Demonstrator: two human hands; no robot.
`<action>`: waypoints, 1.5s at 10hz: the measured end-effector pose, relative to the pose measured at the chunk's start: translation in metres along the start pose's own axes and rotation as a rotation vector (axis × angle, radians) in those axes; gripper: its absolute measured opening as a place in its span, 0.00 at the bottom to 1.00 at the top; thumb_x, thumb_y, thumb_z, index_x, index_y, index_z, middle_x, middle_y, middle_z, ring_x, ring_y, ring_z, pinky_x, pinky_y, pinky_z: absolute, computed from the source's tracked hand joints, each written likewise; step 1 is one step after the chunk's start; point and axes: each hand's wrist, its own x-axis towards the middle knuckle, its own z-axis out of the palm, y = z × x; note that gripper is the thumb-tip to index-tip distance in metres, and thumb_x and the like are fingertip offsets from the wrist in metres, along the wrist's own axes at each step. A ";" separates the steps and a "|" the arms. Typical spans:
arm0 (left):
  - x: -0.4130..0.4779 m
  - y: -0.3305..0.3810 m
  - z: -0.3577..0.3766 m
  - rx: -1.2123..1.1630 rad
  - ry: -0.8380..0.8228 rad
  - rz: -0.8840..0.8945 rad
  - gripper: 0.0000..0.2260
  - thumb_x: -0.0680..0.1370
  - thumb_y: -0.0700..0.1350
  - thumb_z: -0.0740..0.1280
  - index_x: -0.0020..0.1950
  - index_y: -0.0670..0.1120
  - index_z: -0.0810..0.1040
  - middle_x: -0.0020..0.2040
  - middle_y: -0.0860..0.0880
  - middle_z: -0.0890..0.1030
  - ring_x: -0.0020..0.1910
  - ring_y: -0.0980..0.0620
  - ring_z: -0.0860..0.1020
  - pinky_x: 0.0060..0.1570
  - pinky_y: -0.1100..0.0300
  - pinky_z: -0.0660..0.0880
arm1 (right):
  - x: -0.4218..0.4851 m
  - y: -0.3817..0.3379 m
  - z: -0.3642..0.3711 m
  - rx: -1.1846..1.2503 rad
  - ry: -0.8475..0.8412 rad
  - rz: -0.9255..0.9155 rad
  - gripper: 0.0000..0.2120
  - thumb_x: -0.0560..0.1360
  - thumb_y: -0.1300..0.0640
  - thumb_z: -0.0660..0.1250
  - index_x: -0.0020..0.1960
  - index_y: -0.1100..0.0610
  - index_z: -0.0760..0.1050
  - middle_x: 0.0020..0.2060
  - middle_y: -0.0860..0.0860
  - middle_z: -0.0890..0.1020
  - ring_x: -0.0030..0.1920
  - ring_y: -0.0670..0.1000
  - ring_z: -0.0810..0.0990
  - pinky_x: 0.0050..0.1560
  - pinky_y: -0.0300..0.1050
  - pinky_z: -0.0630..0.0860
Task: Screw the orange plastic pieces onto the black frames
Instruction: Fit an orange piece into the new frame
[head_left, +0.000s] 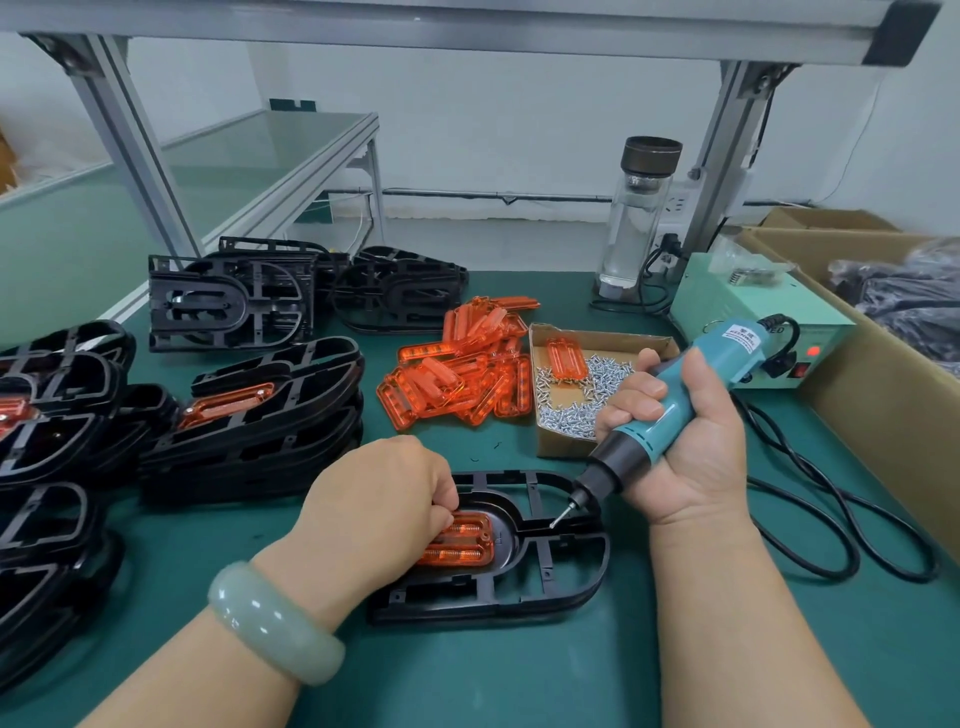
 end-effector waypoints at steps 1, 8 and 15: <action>-0.002 -0.001 -0.003 -0.021 0.014 0.000 0.01 0.73 0.53 0.68 0.42 0.58 0.78 0.41 0.57 0.73 0.44 0.56 0.73 0.43 0.60 0.72 | 0.000 0.000 0.000 0.004 -0.003 0.002 0.11 0.72 0.46 0.64 0.45 0.54 0.73 0.28 0.44 0.70 0.23 0.42 0.69 0.30 0.34 0.71; -0.011 -0.017 -0.003 -0.096 -0.119 0.030 0.03 0.73 0.49 0.71 0.42 0.57 0.80 0.38 0.60 0.77 0.39 0.62 0.73 0.36 0.74 0.64 | -0.001 0.001 -0.001 0.013 0.000 -0.005 0.11 0.71 0.46 0.64 0.44 0.55 0.73 0.28 0.44 0.70 0.23 0.42 0.69 0.29 0.34 0.71; -0.018 -0.016 0.000 -0.142 -0.093 -0.008 0.01 0.72 0.49 0.71 0.43 0.56 0.81 0.36 0.61 0.73 0.37 0.65 0.71 0.36 0.74 0.63 | 0.000 0.005 0.001 -0.005 0.009 -0.004 0.11 0.72 0.47 0.64 0.43 0.55 0.73 0.27 0.44 0.70 0.23 0.42 0.69 0.28 0.34 0.71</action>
